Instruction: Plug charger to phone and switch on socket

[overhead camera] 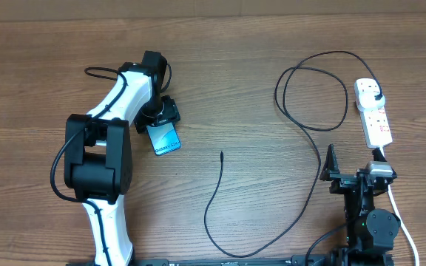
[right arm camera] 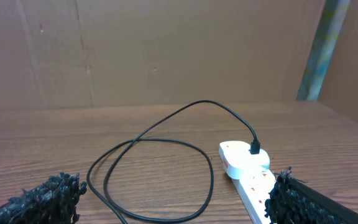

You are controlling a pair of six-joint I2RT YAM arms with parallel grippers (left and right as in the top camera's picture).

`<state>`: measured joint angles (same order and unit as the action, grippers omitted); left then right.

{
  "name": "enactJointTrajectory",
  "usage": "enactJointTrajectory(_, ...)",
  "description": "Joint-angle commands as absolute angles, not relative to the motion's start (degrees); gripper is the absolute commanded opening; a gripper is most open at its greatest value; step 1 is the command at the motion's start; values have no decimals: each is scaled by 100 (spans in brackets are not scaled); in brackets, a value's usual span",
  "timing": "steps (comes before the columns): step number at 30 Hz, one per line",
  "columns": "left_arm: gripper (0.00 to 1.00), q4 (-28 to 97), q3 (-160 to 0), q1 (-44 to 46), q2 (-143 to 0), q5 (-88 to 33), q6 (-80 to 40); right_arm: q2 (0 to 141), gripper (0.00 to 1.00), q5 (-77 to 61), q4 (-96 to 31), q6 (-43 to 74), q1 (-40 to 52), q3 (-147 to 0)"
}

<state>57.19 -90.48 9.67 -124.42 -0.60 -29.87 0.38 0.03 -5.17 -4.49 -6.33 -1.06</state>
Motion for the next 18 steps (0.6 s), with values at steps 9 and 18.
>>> enactJointTrajectory(9,4,5677,-8993,974,-12877,-292,-2976,23,100,36,-482,-458,-611,-45)
enactJointTrajectory(18,4,5736,-9172,974,-12648,-233,-2978,23,100,36,-482,-456,-611,-45)
